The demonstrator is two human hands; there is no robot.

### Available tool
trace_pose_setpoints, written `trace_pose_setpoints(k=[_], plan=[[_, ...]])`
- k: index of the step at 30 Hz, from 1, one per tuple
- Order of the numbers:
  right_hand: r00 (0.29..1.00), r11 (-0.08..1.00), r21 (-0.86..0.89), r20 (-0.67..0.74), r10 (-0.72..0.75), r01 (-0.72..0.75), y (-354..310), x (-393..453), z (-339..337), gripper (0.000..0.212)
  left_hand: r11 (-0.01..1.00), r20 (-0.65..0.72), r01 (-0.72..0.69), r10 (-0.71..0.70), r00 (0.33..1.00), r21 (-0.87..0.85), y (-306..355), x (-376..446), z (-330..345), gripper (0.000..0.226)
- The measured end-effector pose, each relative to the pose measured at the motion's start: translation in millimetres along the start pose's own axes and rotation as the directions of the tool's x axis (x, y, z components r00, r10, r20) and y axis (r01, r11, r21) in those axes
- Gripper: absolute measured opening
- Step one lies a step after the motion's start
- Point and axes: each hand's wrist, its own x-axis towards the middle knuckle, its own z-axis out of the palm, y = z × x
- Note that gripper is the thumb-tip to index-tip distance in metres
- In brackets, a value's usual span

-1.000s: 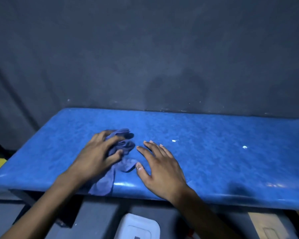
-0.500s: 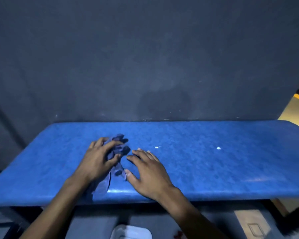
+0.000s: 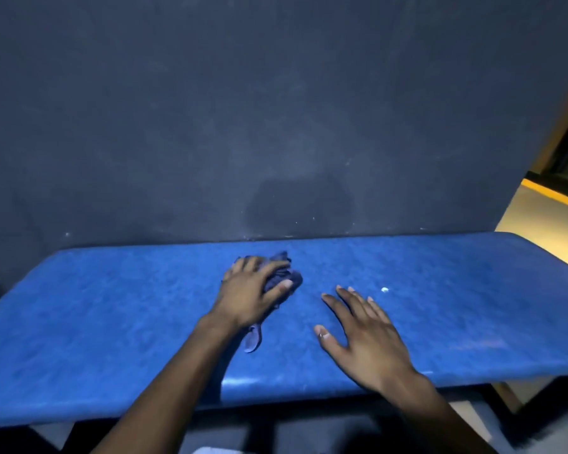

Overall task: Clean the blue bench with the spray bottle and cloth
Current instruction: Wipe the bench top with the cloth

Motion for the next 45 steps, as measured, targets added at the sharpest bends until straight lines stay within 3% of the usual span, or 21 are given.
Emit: trace_pose_setpoints(k=[1,3,9,12,14,16,19,24,26,29,31,35,40,43,45], plan=[[1.0,1.0,0.011,-0.012,0.0,0.0,1,0,1,0.076,0.993,0.046,-0.01,0.005,0.999,0.118,6,6,7,0.044],[1.0,1.0,0.019,-0.022,-0.006,0.007,2,1,2,0.075,0.98,0.084,-0.022,0.005,0.996,0.197,9,13,9,0.043],[0.999,1.0,0.03,-0.031,-0.007,0.008,2,1,4,0.074,0.956,0.171,-0.291,0.281,0.944,0.032,-24,-36,-18,0.036],[1.0,0.999,0.032,-0.013,-0.005,0.005,2,1,3,0.074,0.969,0.164,-0.243,0.233,0.959,0.047,-46,-32,-27,0.045],[1.0,1.0,0.023,-0.011,-0.005,0.005,0,1,2,0.074,0.985,0.111,-0.138,0.127,0.986,0.099,-48,-11,-26,0.056],[1.0,1.0,0.03,-0.016,-0.002,0.002,-2,1,0,0.073,0.988,0.095,-0.088,0.076,0.993,0.126,-36,12,-16,0.053],[1.0,1.0,0.013,-0.018,-0.009,0.009,-2,0,-1,0.069,0.982,0.117,-0.142,0.128,0.985,0.124,-6,22,2,0.039],[1.0,1.0,0.004,-0.008,-0.021,0.021,0,-1,-2,0.068,0.954,0.173,-0.298,0.291,0.941,0.016,-7,-40,-10,0.036],[1.0,1.0,0.007,-0.008,-0.015,0.015,-1,-2,-2,0.068,0.969,0.206,-0.248,0.24,0.949,0.014,-27,-49,-24,0.04],[1.0,1.0,-0.007,-0.012,-0.01,0.01,-2,-2,-1,0.071,0.992,0.111,-0.093,0.084,0.99,0.081,-51,-21,-31,0.05],[1.0,1.0,-0.01,-0.018,-0.007,0.007,-3,-2,-1,0.072,0.995,0.054,-0.018,0.013,0.998,0.094,-46,6,-23,0.039],[1.0,1.0,-0.021,-0.018,-0.014,0.014,-2,-2,-2,0.073,0.991,0.098,-0.096,0.087,0.991,0.094,0,21,5,0.037],[1.0,1.0,-0.004,-0.02,-0.019,0.019,0,-3,-1,0.072,0.953,0.177,-0.302,0.297,0.938,0.001,-1,-51,-15,0.034],[1.0,1.0,-0.005,-0.021,-0.019,0.019,0,-4,0,0.071,0.97,0.253,-0.244,0.237,0.938,-0.004,-30,-52,-40,0.041],[1.0,1.0,-0.024,-0.021,-0.011,0.011,0,-3,2,0.071,0.984,0.222,-0.167,0.149,0.964,0.065,-42,-30,-42,0.054]])
